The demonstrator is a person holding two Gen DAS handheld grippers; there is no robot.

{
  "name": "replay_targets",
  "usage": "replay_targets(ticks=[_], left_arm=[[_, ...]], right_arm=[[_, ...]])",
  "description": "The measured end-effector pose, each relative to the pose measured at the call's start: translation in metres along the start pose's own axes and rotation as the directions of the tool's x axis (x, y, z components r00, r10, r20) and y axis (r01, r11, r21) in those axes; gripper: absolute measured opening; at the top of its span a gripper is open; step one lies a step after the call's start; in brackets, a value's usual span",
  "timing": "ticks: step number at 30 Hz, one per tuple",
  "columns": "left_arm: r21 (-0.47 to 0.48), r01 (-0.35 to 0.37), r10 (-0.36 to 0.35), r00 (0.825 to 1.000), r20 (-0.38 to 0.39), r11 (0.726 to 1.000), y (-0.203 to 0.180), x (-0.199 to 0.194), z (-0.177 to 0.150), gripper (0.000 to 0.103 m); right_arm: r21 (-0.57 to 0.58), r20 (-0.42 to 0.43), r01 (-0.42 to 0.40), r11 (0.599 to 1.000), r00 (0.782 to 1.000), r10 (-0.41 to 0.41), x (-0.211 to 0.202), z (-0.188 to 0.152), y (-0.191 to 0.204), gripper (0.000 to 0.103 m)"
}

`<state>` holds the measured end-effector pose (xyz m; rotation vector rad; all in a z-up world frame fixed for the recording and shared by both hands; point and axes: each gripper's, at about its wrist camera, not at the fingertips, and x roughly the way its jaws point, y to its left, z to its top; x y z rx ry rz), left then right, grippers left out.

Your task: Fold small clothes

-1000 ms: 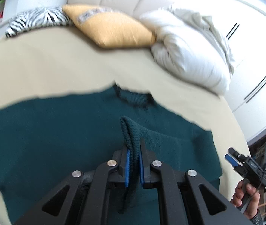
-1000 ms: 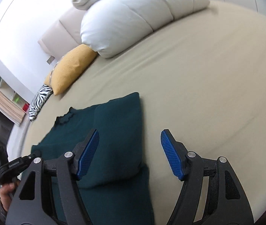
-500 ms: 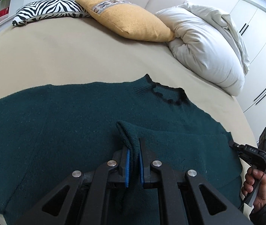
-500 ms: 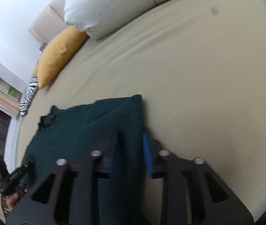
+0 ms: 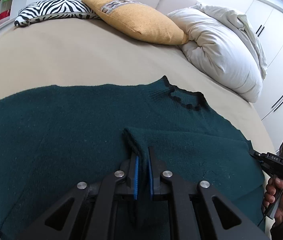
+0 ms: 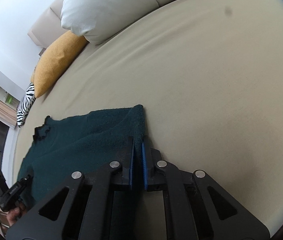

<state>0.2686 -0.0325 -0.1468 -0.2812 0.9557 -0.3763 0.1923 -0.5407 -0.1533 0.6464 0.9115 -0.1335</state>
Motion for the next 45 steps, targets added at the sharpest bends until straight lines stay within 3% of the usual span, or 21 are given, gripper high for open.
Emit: replay_targets(ticks=[4,9,14,16,17,22,26,32,35,37,40,41,43,44,45], left_arm=[[-0.004,0.007,-0.007,1.000,-0.007,1.000,0.001,-0.003,-0.003,0.009],[-0.003,-0.004,0.004,1.000,-0.014,1.000,0.000,-0.008,-0.006,0.009],[-0.036,-0.005,0.004,1.000,-0.016,0.999,0.001,-0.016,-0.008,0.008],[-0.041,-0.004,0.003,1.000,-0.013,0.999,0.000,-0.023,-0.011,0.008],[-0.046,-0.003,0.002,1.000,-0.013,0.999,0.000,-0.025,-0.013,0.008],[-0.071,-0.005,0.003,1.000,-0.029,0.997,0.006,-0.020,-0.018,0.008],[-0.055,-0.008,0.007,1.000,-0.010,0.998,0.009,-0.009,-0.012,0.011],[-0.037,0.000,-0.001,1.000,-0.023,0.999,0.009,-0.007,-0.004,0.014],[-0.056,-0.005,0.004,1.000,-0.013,0.998,0.020,-0.036,-0.010,0.028],[-0.083,-0.019,0.023,0.999,0.037,0.996,0.037,-0.070,-0.017,0.058],[-0.156,-0.043,0.060,0.993,0.106,0.987,0.083,-0.131,-0.033,0.061],[-0.192,-0.058,0.082,0.989,0.125,0.980,0.103,-0.151,-0.040,0.061],[-0.291,-0.093,0.147,0.975,0.169,0.952,0.148,-0.195,-0.058,0.065],[-0.356,-0.114,0.192,0.963,0.191,0.927,0.175,-0.218,-0.068,0.067],[-0.404,-0.131,0.229,0.952,0.204,0.905,0.194,-0.235,-0.075,0.070]], right_arm=[[0.059,0.012,0.042,0.997,0.999,-0.043,-0.031,-0.004,-0.003,0.016],[-0.064,0.028,0.087,0.994,0.996,-0.086,-0.066,-0.037,0.027,0.032],[-0.140,-0.043,0.116,0.983,0.991,-0.123,-0.044,-0.060,0.037,0.031],[-0.165,-0.029,0.127,0.978,0.991,-0.133,-0.042,-0.063,0.040,0.021],[-0.162,-0.027,0.119,0.980,0.992,-0.125,-0.043,-0.062,0.039,0.010],[-0.186,-0.018,0.136,0.973,0.990,-0.142,-0.043,-0.066,0.046,0.009],[-0.144,-0.017,0.094,0.985,0.995,-0.097,-0.033,-0.067,0.028,0.008],[-0.209,0.020,0.133,0.969,0.991,-0.132,-0.029,-0.074,0.036,0.008],[-0.187,0.014,0.119,0.975,0.993,-0.119,-0.038,-0.071,0.036,0.016],[-0.171,0.058,0.176,0.969,0.984,-0.168,-0.057,-0.073,0.045,0.018],[-0.227,0.209,0.214,0.950,0.964,-0.167,-0.098,-0.084,0.077,0.019],[-0.259,0.266,0.229,0.938,0.951,-0.159,-0.114,-0.091,0.092,0.026],[-0.296,0.353,0.245,0.923,0.926,-0.133,-0.137,-0.103,0.116,0.064],[-0.304,0.422,0.255,0.918,0.900,-0.110,-0.151,-0.113,0.130,0.097],[-0.300,0.483,0.257,0.918,0.871,-0.086,-0.163,-0.121,0.140,0.103]])
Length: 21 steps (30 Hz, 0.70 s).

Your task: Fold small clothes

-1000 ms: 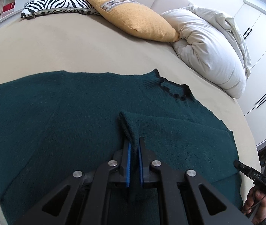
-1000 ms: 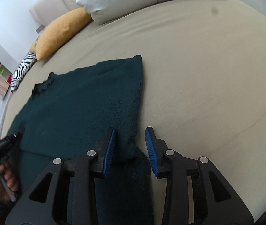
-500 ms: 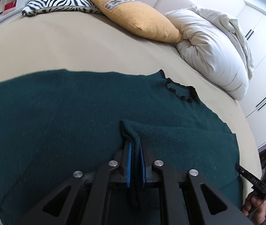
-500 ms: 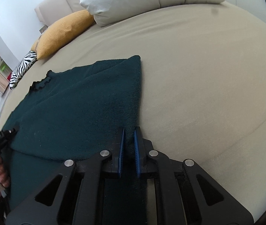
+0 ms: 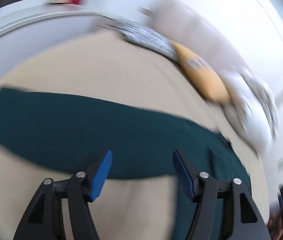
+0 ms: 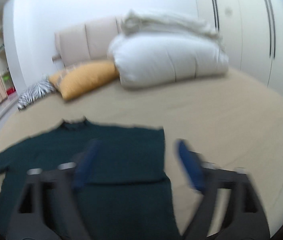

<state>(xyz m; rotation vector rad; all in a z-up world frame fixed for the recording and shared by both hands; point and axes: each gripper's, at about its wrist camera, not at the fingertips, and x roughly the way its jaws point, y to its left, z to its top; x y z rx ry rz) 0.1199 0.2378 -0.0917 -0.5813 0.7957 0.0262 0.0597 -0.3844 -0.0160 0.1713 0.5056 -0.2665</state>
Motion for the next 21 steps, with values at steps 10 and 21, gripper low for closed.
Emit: replay_targets(ticks=[10,21], left_arm=[[-0.422,-0.158,0.215,0.972,0.092,0.893,0.185,-0.053,0.023,0.076],[-0.343,-0.124,0.151,0.987,0.051,0.931,0.151,-0.028,0.038,0.008]], right_arm=[[0.122,-0.080,-0.268,0.956,0.957,0.279,-0.032,0.012,0.078,0.103],[0.146,-0.179,-0.328,0.933,0.919,0.351,-0.044,-0.020,0.108,0.093]])
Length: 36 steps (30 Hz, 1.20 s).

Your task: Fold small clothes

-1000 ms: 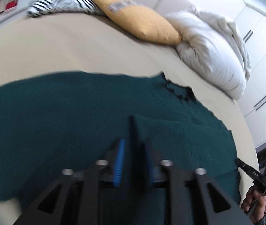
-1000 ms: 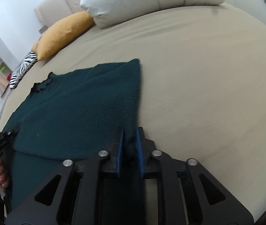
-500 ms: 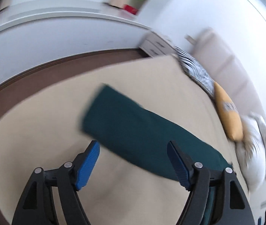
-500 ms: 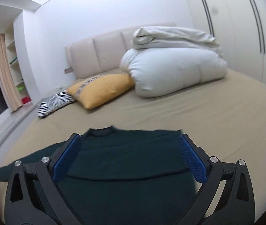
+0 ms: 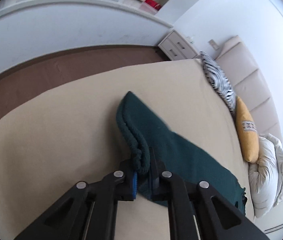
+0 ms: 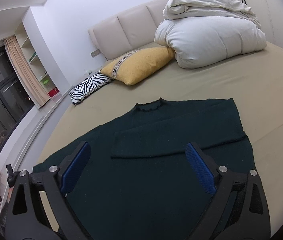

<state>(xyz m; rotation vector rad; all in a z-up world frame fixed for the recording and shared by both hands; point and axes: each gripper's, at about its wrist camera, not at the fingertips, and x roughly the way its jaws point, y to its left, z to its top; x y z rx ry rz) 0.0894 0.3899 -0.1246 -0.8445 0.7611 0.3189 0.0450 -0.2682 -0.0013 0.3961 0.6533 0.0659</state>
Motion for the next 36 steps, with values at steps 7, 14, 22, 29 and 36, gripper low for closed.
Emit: replay_targets(ticks=[7,14,22,29,36], left_arm=[[0.286,0.200,-0.202,0.979,-0.023,0.937,-0.148,-0.032,-0.051,0.008],[0.502,0.389,-0.294,0.919,-0.261,0.772,-0.286,0.007,-0.193,0.009],[0.505,0.459,-0.212,0.856,-0.471,0.730,-0.273,0.038,-0.281,0.066],[0.460,0.392,-0.251,0.907,-0.338,0.797,-0.214,0.007,-0.205,0.069],[0.385,0.337,-0.246,0.932,-0.267,0.859,-0.172,0.009,-0.149,0.069]], right_arm=[[0.029,-0.022,-0.025,0.999,0.999,0.025,-0.011,-0.019,-0.030,0.086],[0.108,-0.056,-0.027,0.994,0.998,0.033,-0.007,-0.034,-0.065,0.086],[0.230,-0.153,-0.047,0.972,0.985,0.084,0.021,-0.053,-0.102,0.086],[0.196,-0.238,-0.156,0.968,0.950,0.201,0.081,-0.047,-0.061,0.076],[0.108,-0.436,-0.096,0.989,0.890,0.134,0.181,-0.055,-0.005,0.036]])
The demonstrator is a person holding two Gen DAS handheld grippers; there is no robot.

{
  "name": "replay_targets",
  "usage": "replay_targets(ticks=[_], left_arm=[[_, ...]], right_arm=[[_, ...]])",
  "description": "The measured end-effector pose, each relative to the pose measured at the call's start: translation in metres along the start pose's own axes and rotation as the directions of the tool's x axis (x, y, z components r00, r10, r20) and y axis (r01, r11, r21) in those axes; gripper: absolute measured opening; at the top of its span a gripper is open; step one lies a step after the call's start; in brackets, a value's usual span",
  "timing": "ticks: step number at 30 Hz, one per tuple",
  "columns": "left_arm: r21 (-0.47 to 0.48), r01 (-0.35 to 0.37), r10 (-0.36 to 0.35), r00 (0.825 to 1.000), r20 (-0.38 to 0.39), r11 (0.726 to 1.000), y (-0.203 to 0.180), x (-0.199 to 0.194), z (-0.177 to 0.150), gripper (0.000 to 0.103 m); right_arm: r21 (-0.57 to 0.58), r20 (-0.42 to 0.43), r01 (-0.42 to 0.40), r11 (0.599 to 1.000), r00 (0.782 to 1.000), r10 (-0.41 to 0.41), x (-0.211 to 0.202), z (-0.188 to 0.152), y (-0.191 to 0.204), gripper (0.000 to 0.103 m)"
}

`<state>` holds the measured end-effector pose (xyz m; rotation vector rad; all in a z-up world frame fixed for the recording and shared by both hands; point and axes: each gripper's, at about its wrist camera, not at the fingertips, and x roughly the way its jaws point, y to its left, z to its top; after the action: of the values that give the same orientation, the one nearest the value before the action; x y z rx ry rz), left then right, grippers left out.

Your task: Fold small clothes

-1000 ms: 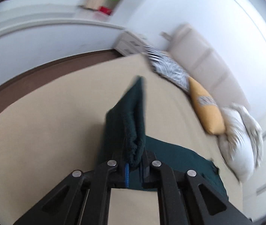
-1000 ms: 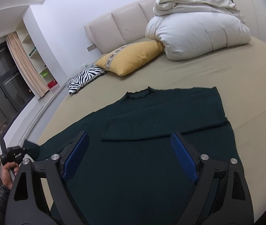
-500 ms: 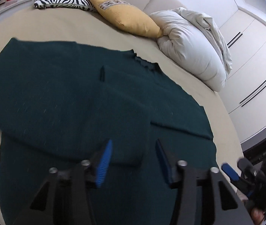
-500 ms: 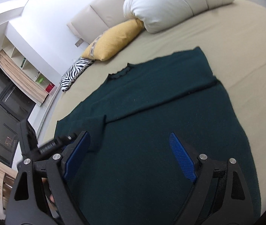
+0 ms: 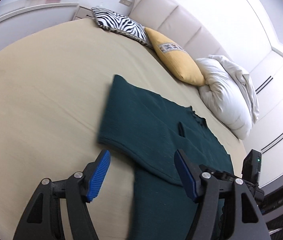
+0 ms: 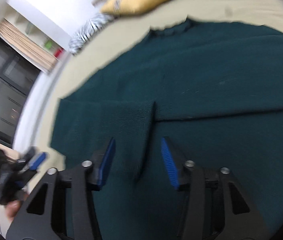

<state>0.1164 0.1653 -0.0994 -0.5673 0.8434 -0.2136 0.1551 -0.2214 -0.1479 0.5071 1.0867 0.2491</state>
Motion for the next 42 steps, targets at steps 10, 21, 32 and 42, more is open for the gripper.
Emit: replay_targets(ticks=[10,21,32,42], left_arm=[[-0.018,-0.029,0.029,1.000,0.012,0.999,0.011,0.014,0.026,0.069],[0.097,-0.120,0.122,0.992,-0.020,0.988,-0.029,0.075,0.060,0.075],[0.234,-0.230,0.256,0.963,-0.089,0.945,-0.053,0.147,0.064,0.039],[0.265,-0.240,0.258,0.965,-0.037,0.934,-0.054,0.136,0.058,0.009]], right_arm=[[-0.221,0.094,0.119,0.968,0.990,-0.101,-0.022,0.017,0.057,0.006],[-0.185,0.226,0.264,0.947,0.949,-0.220,-0.080,0.072,-0.021,0.006],[-0.048,0.140,0.219,0.975,0.968,-0.210,-0.046,0.066,-0.097,0.006],[-0.068,0.190,0.248,0.966,0.954,-0.231,-0.062,0.070,-0.081,0.006]])
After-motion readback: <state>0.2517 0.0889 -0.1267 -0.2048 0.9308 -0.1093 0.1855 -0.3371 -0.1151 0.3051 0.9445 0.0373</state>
